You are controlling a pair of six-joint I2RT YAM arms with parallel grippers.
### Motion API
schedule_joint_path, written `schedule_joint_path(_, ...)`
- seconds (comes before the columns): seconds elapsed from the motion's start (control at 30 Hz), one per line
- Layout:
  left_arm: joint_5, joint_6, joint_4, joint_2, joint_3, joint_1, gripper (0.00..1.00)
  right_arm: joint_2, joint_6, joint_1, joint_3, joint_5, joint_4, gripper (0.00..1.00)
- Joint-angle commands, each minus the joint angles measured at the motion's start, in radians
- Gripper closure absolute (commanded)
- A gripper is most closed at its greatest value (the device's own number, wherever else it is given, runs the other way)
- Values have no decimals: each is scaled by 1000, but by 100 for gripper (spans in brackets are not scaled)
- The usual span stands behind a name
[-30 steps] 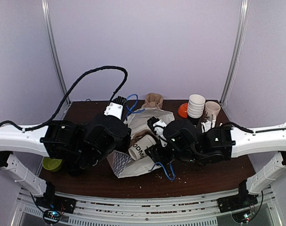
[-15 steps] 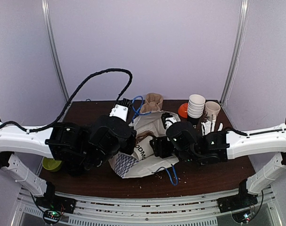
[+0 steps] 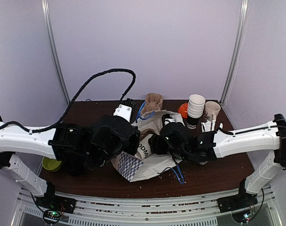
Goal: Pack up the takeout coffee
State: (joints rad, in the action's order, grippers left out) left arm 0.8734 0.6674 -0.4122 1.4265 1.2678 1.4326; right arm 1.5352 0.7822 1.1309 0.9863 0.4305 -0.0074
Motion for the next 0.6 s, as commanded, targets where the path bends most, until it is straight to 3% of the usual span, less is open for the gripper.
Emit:
schedule_joint_path(0.0, -15, -32, 78, 32, 38, 4, 100, 26, 34, -13, -21, 34, 54, 30)
schedule_joint_path(0.27, -33, -52, 90, 59, 67, 3, 100, 49, 86, -52, -57, 18, 121, 22)
schedule_joint_path(0.57, -36, -63, 93, 77, 82, 3, 100, 104, 140, -102, -51, -58, 149, 21)
